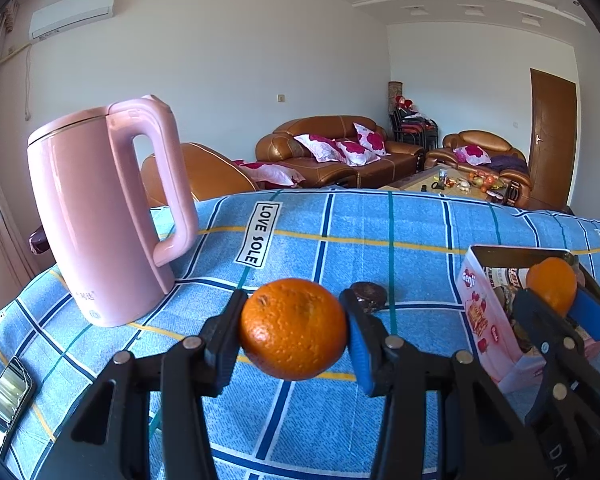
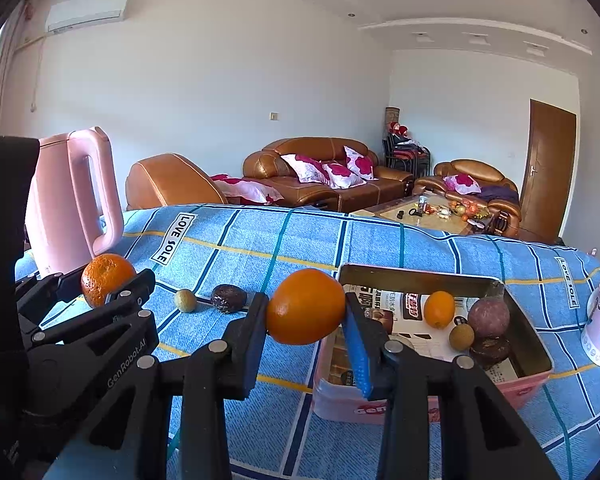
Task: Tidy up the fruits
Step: 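Lift both held oranges and carry them toward the pink tin, then move both held oranges over the open pink tin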
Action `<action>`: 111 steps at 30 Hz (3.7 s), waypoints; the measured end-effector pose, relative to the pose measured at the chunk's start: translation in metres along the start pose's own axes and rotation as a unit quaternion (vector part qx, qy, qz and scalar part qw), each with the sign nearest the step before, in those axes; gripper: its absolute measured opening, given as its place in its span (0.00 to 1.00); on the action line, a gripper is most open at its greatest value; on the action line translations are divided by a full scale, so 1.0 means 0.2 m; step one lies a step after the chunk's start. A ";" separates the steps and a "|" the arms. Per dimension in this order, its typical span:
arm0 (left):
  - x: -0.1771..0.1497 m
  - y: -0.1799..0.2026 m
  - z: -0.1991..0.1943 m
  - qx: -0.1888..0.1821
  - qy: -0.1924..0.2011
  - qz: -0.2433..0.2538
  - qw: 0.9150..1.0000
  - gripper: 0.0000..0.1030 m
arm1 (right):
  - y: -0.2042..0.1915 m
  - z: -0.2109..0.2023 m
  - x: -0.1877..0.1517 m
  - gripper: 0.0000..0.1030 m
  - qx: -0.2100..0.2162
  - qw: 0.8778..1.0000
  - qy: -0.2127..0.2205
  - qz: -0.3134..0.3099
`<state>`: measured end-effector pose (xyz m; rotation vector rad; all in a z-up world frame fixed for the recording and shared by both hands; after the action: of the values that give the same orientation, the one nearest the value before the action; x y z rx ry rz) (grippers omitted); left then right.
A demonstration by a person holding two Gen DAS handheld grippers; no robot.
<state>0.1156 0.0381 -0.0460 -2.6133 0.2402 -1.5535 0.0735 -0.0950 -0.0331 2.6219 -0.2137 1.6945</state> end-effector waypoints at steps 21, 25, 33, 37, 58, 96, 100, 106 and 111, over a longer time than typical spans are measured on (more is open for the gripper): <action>-0.02 0.12 -0.05 -0.015 -0.007 0.001 1.000 0.47 | 0.15 -0.08 -0.01 0.38 -0.014 1.000 0.004 -0.003; -0.02 0.17 -0.06 -0.018 -0.006 0.007 1.000 0.47 | 0.19 -0.09 -0.01 0.38 -0.016 1.000 0.004 -0.005; -0.01 0.24 -0.08 -0.021 -0.006 0.018 1.000 0.47 | 0.27 -0.10 -0.01 0.38 -0.023 1.000 0.005 -0.004; -0.01 0.28 -0.09 -0.022 -0.007 0.022 0.999 0.47 | 0.30 -0.11 -0.01 0.38 -0.028 1.000 0.007 -0.005; 0.00 0.45 -0.12 -0.046 -0.005 0.029 0.998 0.47 | 0.48 -0.15 0.01 0.38 -0.054 0.998 0.014 -0.001; 0.26 1.05 -0.06 -0.139 0.031 0.061 0.988 0.47 | 1.01 -0.11 0.13 0.38 -0.145 0.988 0.031 0.030; 0.24 1.05 -0.02 -0.139 0.023 0.054 0.989 0.47 | 1.02 -0.08 0.15 0.38 -0.150 0.988 0.031 0.032; 0.24 1.02 0.03 -0.139 0.016 0.046 0.989 0.47 | 0.97 0.00 0.18 0.38 -0.153 0.988 0.031 0.017; 0.23 1.02 0.07 -0.151 -0.001 0.042 0.988 0.47 | 0.93 0.10 0.19 0.38 -0.142 0.990 0.019 0.008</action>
<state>0.1304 -0.1708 -0.0455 -2.7809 0.6223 -1.5972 0.0838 -0.2855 -0.0181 2.3849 -0.4406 1.5820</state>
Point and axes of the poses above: each gripper's, at about its wrist camera, not at the fingertips, and z roughly the way its jaws point, y to its right, x to its top, the point moved 10 cm from there along z, roughly the way its jaws point, and after that the axes turned 7 degrees about z, right-handed, at the moved point
